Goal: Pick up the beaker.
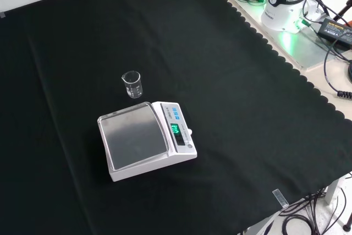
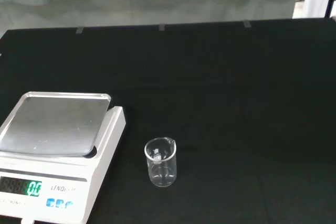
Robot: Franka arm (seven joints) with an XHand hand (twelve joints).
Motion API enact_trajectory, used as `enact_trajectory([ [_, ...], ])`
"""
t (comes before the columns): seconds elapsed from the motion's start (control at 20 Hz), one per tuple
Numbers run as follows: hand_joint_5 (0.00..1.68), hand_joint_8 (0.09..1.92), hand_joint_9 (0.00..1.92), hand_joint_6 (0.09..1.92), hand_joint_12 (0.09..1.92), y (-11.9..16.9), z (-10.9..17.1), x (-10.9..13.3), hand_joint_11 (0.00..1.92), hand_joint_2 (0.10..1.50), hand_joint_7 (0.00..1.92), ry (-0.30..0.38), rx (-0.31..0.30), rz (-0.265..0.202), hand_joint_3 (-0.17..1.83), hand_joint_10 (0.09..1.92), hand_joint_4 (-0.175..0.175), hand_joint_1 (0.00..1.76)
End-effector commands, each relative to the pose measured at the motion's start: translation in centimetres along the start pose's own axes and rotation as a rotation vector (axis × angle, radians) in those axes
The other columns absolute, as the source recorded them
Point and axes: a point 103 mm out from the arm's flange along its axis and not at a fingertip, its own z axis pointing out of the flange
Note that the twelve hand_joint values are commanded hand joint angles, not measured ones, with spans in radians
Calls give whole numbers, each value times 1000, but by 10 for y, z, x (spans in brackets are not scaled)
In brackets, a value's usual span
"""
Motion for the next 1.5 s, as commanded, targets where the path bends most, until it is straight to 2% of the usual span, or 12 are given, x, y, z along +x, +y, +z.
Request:
enact_trajectory([
  [0.05, 0, 171, 0, 87, 866, 37, 23, -1, 0, 883, 0, 41, 33, -25, 283, 214, -20, 395],
  [0.65, 3, 212, 0, 87, 857, 83, 59, 9, 0, 901, 0, 71, 93, -3, 254, 228, -27, 386],
  [0.75, 5, 214, 0, 87, 857, 89, 69, 10, 0, 902, 0, 89, 103, -17, 252, 229, -28, 385],
  [1.0, 10, 217, 0, 87, 857, 105, 96, 16, 0, 904, 0, 116, 135, -2, 249, 231, -30, 385],
  [1.5, 52, 240, 0, 87, 859, 124, 148, 36, 0, 910, 0, 118, 185, 31, 229, 267, -44, 393],
])
